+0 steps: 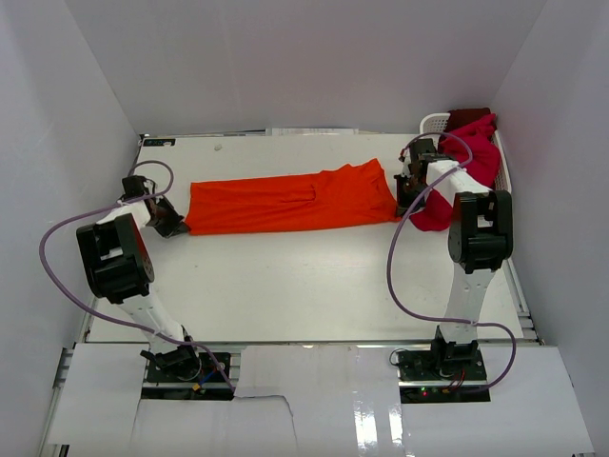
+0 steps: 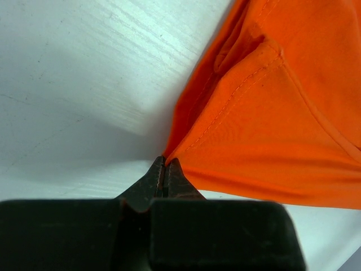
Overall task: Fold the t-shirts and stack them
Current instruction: Rotate the tshirt 90 degrees
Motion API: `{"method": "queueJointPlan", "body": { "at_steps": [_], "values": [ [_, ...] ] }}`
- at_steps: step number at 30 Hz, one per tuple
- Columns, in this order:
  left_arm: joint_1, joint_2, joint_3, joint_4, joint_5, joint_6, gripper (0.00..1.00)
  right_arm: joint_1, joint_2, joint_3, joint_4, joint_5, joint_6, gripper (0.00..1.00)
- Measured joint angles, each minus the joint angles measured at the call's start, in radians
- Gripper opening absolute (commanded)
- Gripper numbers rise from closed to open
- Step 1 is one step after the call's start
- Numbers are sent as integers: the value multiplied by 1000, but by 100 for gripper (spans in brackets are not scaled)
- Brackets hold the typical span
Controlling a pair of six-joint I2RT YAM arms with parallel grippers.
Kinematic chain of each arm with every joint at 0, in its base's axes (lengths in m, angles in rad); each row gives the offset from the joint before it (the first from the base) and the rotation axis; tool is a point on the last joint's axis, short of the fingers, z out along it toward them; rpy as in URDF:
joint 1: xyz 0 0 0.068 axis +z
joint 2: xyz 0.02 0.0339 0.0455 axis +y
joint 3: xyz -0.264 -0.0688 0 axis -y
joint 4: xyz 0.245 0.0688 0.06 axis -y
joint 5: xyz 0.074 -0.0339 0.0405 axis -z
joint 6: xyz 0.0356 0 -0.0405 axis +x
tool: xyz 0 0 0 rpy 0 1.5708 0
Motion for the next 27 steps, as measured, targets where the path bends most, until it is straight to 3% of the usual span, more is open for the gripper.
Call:
{"method": "queueJointPlan", "body": {
  "at_steps": [10, 14, 27],
  "values": [
    [0, 4, -23, 6, 21, 3, 0, -14, 9, 30, -37, 4, 10, 12],
    [2, -17, -64, 23, 39, -6, 0, -16, 46, 90, -36, 1, 19, 8],
    [7, -127, -214, 24, 73, -75, 0, -24, 197, 252, -53, -31, 31, 8]
  ]
}}
